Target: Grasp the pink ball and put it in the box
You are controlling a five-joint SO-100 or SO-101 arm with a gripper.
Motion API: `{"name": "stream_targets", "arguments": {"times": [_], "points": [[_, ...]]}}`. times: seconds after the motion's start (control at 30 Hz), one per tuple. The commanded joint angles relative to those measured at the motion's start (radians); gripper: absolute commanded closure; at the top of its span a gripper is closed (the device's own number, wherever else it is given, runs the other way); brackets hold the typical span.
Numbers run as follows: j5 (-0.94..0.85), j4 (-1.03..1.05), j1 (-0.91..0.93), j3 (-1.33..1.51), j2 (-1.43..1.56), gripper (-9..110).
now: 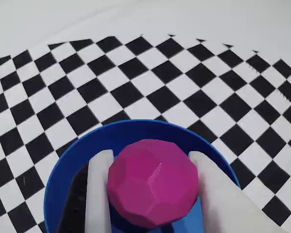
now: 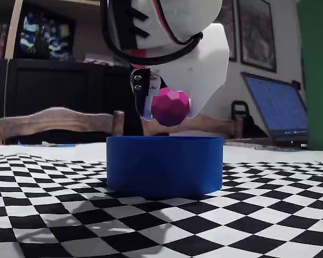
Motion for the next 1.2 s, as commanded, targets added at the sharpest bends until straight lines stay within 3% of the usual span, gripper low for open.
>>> {"name": "stream_targets", "arguments": {"times": [0.0,0.2,0.53,0.7,0.9,1.17], "points": [[-0.005,0.002,-0.006,-0.038,0.011,82],[0.006,-0.003,-0.009,-0.031,0.018,77],[0.078,0.002,-0.025,0.034,0.133,79],[0.377,0.005,-0.091,0.098,0.301,80],[0.775,0.005,-0.178,0.198,0.534,101],[1.239,0.008,-0.31,0.508,0.98,101]]}}
